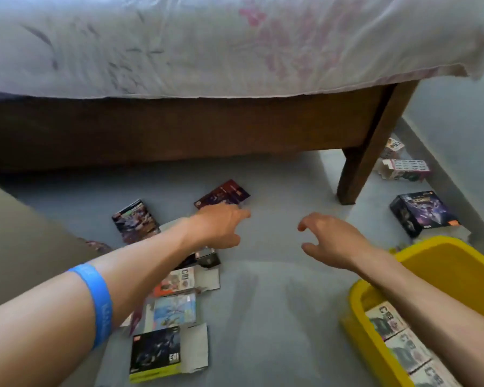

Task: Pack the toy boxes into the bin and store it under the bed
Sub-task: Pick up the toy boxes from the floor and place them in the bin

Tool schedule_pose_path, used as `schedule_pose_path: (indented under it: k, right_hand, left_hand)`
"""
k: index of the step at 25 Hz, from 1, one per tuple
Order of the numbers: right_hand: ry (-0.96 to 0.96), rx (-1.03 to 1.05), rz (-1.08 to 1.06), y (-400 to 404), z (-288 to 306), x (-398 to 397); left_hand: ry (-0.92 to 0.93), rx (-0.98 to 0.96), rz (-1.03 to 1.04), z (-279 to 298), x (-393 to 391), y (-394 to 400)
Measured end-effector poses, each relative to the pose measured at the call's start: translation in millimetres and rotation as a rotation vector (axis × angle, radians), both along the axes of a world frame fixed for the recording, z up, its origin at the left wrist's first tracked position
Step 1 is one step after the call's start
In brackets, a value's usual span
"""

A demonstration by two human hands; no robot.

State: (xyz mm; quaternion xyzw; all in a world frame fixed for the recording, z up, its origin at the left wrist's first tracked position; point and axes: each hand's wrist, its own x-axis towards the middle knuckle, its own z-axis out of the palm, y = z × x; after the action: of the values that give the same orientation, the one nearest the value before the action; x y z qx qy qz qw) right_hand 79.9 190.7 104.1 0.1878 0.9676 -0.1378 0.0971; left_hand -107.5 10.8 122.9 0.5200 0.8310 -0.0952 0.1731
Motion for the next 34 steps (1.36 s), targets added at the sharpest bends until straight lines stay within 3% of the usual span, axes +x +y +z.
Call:
schedule_pose_path:
  k: [4,7,10,12,16,20,23,25,30,32,34]
  right_hand:
    - [-0.234,0.098,0.226,-60,2,-84]
    - [-0.2,0.075,0.292,-115,-22,-122]
    - [-0.173,-0.062,0.226,-168,-67,-131]
    - [-0.118,-0.084,0.18,-193,-93,-133]
    - [-0.01,0.082,0.169,-229,-123,-121]
    - [0.109,0.03,0.227,-242,-128,-117]
    - [-0.04,-0.082,0.316,-251,-138,-123]
    - [-0.191,-0.05,0.299,-253,-143,-125]
    - [-0.262,0.058,0.21,-238,-139,-111]
    - [-0.288,-0.051,0.233,-220,-122,-111]
    - [-0.361,-0.196,0.298,-192,-91,-118]
  left_hand:
    - [-0.069,-0.031,0.373,-56,-53,-116]
    - [-0.176,0.06,0.515,-93,-50,-143]
    - [-0.155,0.198,0.654,-114,-52,-155]
    - [-0.142,0.146,0.712,-127,-52,-168]
    - [-0.13,0.231,0.758,-150,-43,-196]
    - [-0.118,0.368,0.982,-159,-65,-203]
    - [-0.091,0.273,1.021,-166,-78,-192]
    - [-0.08,0.24,1.075,-169,-77,-185]
    - [-0.189,0.198,1.194,-164,-76,-185]
    - [-0.175,0.239,1.233,-152,-74,-187]
    - [-0.176,0.425,1.285,-133,-67,-188]
